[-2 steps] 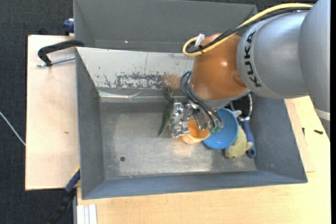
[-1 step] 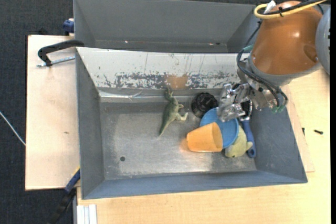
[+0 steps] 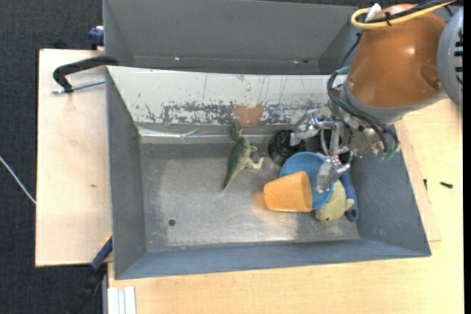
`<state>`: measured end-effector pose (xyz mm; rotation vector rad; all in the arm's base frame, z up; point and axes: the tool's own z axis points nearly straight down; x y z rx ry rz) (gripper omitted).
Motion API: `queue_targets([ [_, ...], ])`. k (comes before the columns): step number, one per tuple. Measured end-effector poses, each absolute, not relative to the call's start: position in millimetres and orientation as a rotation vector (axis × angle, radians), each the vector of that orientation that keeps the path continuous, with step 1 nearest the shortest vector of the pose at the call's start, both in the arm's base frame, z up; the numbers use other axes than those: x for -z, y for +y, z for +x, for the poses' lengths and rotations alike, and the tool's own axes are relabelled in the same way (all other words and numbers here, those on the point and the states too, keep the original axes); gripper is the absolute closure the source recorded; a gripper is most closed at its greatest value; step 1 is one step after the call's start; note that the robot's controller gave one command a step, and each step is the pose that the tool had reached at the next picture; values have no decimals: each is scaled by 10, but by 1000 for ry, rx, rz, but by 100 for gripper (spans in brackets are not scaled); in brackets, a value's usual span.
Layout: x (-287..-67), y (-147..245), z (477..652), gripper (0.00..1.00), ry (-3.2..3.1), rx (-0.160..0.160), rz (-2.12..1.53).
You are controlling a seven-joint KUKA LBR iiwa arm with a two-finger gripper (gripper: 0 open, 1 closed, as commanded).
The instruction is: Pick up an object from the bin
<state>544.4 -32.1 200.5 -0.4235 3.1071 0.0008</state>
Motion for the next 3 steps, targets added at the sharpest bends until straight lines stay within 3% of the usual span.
queue_targets([
  [1, -887, -198, 5788, 0, 3068, 1, -623],
  [2, -867, -188, 5768, 100, 3080, -5, -625],
  [3, -2154, -176, 5808, 100, 3061, 4, -634],
])
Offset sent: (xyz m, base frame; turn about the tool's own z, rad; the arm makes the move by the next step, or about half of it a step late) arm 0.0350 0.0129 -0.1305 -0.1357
